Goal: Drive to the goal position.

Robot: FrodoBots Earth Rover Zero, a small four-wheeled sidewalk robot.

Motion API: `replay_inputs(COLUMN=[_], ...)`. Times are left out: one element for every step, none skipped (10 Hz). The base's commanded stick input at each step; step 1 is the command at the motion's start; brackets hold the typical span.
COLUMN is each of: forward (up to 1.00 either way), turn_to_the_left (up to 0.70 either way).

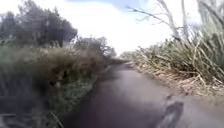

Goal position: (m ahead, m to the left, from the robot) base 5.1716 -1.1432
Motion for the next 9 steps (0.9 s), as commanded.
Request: replay_inputs(forward=[0.85, 0.85, 0.85, 0.85, 0.85, 0.85, 0.85, 0.85, 0.85], turn_to_the_left=[-0.1, -0.2, -0.34, -0.34, -0.09, 0.0, 0.0, -0.13, -0.32])
